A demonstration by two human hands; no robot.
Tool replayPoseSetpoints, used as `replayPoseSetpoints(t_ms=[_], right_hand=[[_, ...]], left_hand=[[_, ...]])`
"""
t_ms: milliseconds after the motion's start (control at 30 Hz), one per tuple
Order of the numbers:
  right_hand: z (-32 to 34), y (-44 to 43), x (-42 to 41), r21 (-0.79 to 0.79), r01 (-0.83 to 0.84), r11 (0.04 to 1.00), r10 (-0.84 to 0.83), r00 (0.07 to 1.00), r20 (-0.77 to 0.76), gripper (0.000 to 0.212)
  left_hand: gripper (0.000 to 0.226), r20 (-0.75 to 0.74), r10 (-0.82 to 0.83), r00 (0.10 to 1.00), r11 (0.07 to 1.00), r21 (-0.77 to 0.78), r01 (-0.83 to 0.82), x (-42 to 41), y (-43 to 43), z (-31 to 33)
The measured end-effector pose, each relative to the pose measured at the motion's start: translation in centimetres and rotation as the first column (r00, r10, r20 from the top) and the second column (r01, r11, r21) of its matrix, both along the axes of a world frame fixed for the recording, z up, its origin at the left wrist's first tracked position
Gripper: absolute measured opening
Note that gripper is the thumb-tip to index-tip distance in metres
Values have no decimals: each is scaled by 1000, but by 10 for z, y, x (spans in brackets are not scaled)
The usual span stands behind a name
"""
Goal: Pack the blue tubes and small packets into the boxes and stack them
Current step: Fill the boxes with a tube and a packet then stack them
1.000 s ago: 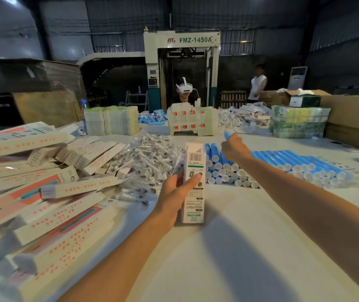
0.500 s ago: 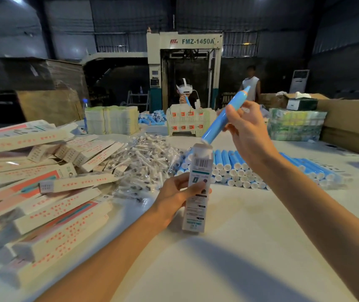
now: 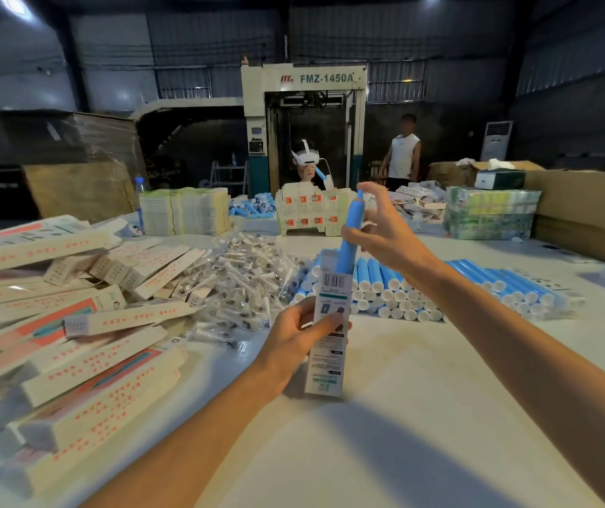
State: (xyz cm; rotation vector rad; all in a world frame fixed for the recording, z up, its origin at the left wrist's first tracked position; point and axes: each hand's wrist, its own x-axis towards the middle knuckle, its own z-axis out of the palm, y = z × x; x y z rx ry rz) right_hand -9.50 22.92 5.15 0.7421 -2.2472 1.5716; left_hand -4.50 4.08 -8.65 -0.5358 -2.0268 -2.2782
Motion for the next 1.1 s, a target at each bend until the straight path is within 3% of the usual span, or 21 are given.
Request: replayPoseSetpoints(t_ms=[167, 267, 333, 400, 467, 500, 667, 833, 1100], right_hand=[[-13, -8, 4, 270, 4, 963, -2, 1000, -6, 60], [-35, -11, 5, 325, 48, 944, -28, 997, -68, 35], [-49, -16, 6, 282, 55, 958, -28, 994, -101, 29], [-63, -25, 6, 137, 85, 987, -70, 992, -108, 30], [-77, -38, 1, 53, 145, 988, -140, 986, -95, 25], [-84, -47, -3, 84, 171, 982, -164, 983, -85, 23], [-123, -103, -30, 387, 134, 913, -126, 991, -44, 23], [-144, -140, -45, 466, 174, 868, -169, 984, -52, 28], [-144, -149, -53, 639, 200, 743, -127, 979, -159, 22]], left_hand=[[32, 2, 42, 999, 999, 24, -42, -1, -2, 1], [32, 26, 79, 997, 995, 55, -80, 1, 0, -1], [27, 74, 114, 991, 985, 125, -123, 3, 6, -6], [22, 124, 189, 974, 960, 183, -210, 5, 9, -11], [14, 117, 364, 924, 913, 150, -378, 1, 3, -14], [11, 93, 458, 884, 876, 124, -466, -3, -3, -14], [30, 71, 703, 707, 699, 110, -706, -12, -41, -7], [24, 27, 750, 660, 653, 120, -747, -18, -52, -11], [36, -57, 723, 688, 690, 62, -721, -14, -45, -5]])
